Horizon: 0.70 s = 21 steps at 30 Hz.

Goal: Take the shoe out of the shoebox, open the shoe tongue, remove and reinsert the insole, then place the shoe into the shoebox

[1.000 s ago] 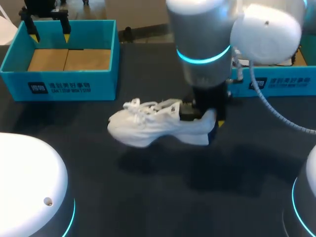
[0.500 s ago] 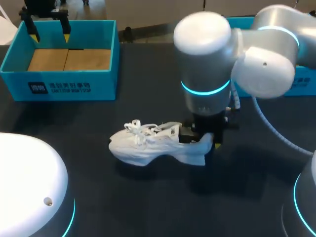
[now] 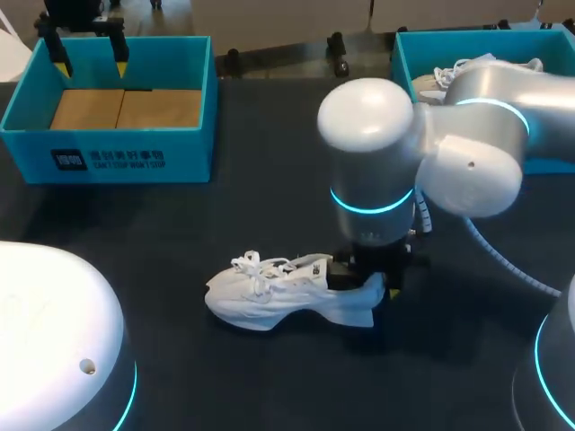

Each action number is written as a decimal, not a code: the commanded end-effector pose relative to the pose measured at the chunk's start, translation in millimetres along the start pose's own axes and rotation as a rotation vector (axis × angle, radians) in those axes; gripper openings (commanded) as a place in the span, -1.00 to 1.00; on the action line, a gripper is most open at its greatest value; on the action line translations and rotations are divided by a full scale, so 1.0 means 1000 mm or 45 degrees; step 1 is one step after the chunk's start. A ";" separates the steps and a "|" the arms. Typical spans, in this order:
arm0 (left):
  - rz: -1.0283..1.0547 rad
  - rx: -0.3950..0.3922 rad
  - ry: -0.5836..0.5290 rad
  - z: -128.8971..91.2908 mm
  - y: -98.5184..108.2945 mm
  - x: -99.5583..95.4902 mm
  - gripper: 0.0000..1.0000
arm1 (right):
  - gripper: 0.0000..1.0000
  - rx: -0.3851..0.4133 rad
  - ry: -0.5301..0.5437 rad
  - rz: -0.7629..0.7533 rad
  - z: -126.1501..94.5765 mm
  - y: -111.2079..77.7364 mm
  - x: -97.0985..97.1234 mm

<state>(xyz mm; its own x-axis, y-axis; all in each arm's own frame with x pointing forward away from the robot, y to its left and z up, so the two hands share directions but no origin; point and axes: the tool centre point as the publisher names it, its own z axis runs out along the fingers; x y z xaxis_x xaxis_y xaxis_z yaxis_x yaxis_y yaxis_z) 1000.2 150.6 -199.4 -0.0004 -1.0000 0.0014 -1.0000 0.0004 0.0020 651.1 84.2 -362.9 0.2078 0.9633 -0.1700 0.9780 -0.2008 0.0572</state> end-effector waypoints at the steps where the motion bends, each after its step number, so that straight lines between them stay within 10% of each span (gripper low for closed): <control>1: 0.000 0.000 -0.001 0.000 0.000 0.000 1.00 | -1.00 -0.010 -0.017 0.042 0.012 -0.006 0.013; 21: 0.000 0.000 -0.001 0.000 0.000 0.000 1.00 | -1.00 -0.018 -0.027 0.020 0.007 -0.005 0.007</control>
<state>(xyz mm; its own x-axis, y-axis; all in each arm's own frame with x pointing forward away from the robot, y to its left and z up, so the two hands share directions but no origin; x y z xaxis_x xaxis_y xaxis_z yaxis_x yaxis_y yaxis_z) 1000.3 150.6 -199.4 -0.0004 -1.0000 0.0014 -1.0000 0.0004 0.0020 651.9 83.9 -370.3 0.1863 0.9647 -0.1861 0.9822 -0.1785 0.0581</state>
